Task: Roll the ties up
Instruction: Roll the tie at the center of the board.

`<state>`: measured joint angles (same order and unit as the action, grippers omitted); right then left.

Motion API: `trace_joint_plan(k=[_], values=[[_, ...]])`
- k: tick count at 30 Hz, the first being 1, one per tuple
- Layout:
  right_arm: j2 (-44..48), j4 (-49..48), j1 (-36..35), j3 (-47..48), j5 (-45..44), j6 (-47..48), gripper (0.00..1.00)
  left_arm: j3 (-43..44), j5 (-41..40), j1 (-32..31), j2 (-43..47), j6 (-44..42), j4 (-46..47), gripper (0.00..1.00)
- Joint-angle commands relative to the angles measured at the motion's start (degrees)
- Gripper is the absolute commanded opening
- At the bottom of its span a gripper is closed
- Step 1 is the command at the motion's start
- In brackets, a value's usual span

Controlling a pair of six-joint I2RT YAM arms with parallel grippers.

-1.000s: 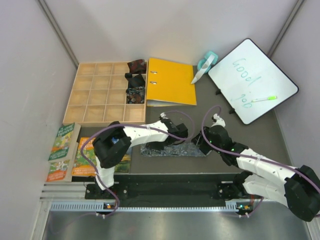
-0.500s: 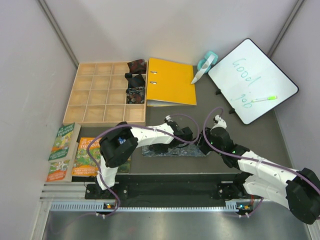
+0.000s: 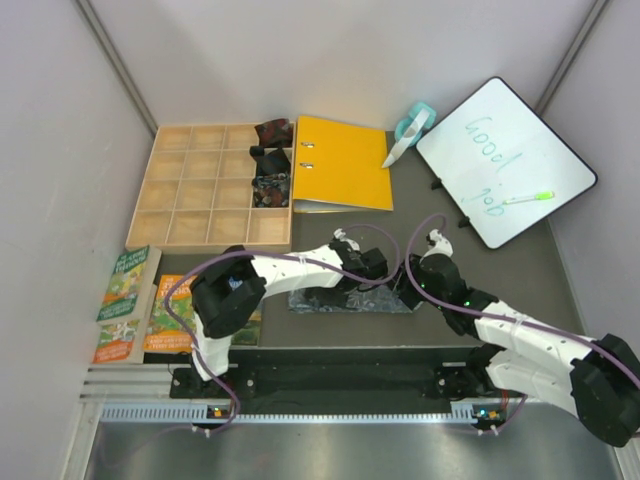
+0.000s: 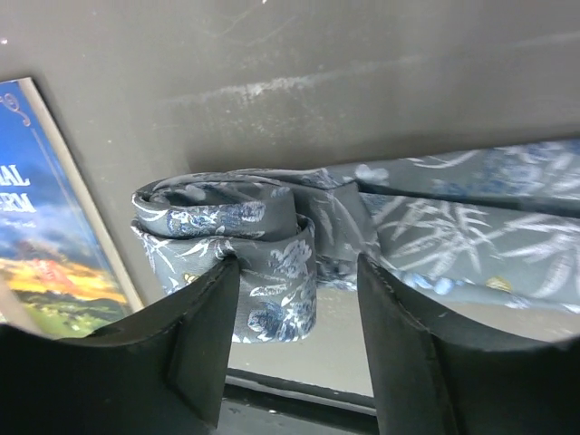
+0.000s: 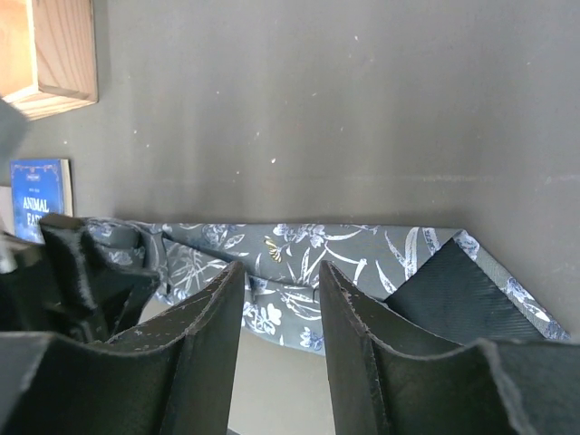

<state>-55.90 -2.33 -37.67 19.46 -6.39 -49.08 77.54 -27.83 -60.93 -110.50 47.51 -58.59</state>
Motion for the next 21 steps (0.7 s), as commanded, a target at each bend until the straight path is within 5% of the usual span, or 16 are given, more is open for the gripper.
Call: trace_joint_plan(k=[1,14,21], values=[[-0.7,-3.2,0.5,0.6,-0.6,0.2,0.39,-0.7,1.5,0.0,5.2,0.8,5.5,0.6],[-2.9,2.1,-3.2,7.1,-0.6,0.1,0.38,-11.9,-1.7,2.4,26.9,1.9,8.6,0.6],[-12.8,-1.6,-9.7,16.7,7.9,-0.9,0.4,-26.0,5.6,13.1,43.2,-1.3,17.4,0.58]])
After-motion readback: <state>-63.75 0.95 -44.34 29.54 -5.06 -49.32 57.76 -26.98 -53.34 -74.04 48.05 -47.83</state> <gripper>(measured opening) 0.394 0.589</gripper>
